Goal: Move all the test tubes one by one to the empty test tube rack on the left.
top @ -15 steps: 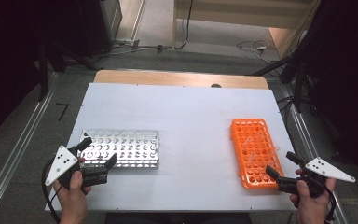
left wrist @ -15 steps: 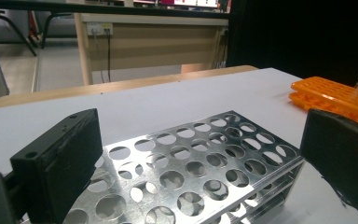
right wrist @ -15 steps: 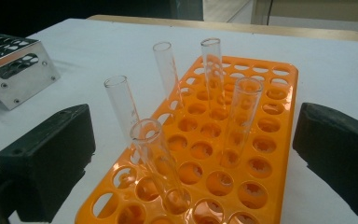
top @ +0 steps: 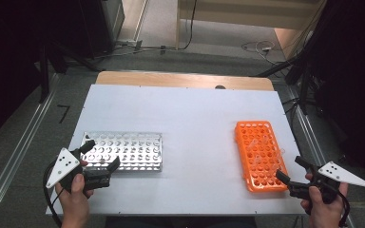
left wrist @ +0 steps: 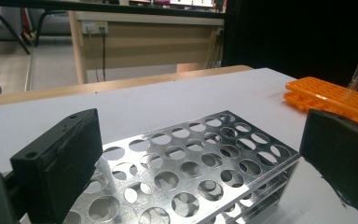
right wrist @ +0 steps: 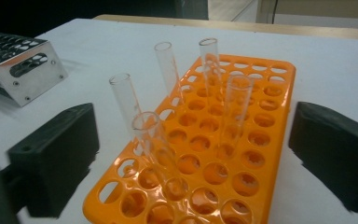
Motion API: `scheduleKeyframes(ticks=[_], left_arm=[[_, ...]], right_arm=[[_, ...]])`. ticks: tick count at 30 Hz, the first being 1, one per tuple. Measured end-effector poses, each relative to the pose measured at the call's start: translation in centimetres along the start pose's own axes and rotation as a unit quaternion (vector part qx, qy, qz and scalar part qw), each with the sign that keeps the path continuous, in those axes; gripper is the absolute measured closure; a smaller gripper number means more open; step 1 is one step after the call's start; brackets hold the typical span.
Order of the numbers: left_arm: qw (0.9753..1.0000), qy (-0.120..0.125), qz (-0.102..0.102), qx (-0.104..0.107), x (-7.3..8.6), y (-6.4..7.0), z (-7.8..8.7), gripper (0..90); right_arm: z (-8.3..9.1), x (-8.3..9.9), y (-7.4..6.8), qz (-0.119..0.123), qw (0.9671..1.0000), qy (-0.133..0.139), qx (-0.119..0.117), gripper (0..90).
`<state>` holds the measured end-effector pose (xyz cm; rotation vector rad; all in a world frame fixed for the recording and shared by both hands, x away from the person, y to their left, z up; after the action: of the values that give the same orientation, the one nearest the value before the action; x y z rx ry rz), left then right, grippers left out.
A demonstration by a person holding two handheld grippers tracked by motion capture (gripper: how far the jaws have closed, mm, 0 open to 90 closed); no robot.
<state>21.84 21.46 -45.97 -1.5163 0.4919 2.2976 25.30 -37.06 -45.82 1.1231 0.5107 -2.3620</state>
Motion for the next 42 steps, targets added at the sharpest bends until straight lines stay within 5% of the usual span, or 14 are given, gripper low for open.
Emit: scheduleKeyframes(ticks=[7,18,32,42], left_arm=[[1.0000,-0.004,-0.003,-0.001,0.1,0.1,0.0,0.0],[0.9998,-0.012,-0.016,0.000,0.1,0.7,-0.2,0.0],[0.9998,-0.015,-0.008,0.005,0.2,0.4,-0.4,0.0],[0.9998,-0.013,-0.012,0.012,0.1,0.9,-0.3,0.0]], right_arm=[[-0.2,0.8,0.2,-0.005,0.9995,-0.022,-0.023,9.4],[-3.5,1.8,-1.3,0.022,0.9943,-0.096,-0.043,29.7],[-5.0,1.8,-1.6,0.026,0.9947,-0.098,-0.017,67.9],[-4.5,1.5,-1.1,0.016,0.9960,-0.087,-0.010,73.6]])
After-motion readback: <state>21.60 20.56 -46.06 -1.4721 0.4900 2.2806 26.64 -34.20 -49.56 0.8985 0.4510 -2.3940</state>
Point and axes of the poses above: each handheld gripper's, and its own axes: z roughly backward along the jaws, x roughly out of its underside, y roughly to its right, the point moved 4 cm from there along -z, roughly forward along the jaws, and after that the axes turned 13 degrees about -y, right-handed, at the moved point
